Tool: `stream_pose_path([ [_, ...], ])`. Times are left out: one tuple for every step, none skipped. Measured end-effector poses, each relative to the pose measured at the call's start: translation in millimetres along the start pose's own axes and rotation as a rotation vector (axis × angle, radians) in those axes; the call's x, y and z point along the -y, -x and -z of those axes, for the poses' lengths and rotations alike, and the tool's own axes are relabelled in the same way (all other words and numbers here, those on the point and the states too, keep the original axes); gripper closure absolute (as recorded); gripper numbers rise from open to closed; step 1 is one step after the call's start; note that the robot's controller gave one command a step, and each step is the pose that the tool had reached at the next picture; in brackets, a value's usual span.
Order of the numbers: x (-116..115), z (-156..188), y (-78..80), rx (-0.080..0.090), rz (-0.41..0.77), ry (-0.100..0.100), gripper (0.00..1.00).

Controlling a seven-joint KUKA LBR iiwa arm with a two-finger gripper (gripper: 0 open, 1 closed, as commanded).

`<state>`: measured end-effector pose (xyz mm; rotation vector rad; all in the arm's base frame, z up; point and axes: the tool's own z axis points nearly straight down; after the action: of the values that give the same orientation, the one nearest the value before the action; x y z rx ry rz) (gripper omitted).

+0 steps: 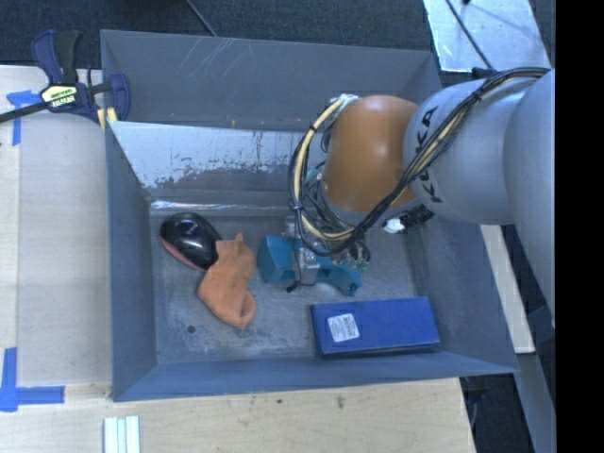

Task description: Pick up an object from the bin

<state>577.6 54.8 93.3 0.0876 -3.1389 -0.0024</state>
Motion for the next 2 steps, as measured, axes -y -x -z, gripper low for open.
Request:
stream_pose_path([
  [6.9,34.8,8.2,0.005,0.003,-0.001,1.0],
  [1.5,35.4,36.7,0.006,-0.001,-0.001,0.0],
])
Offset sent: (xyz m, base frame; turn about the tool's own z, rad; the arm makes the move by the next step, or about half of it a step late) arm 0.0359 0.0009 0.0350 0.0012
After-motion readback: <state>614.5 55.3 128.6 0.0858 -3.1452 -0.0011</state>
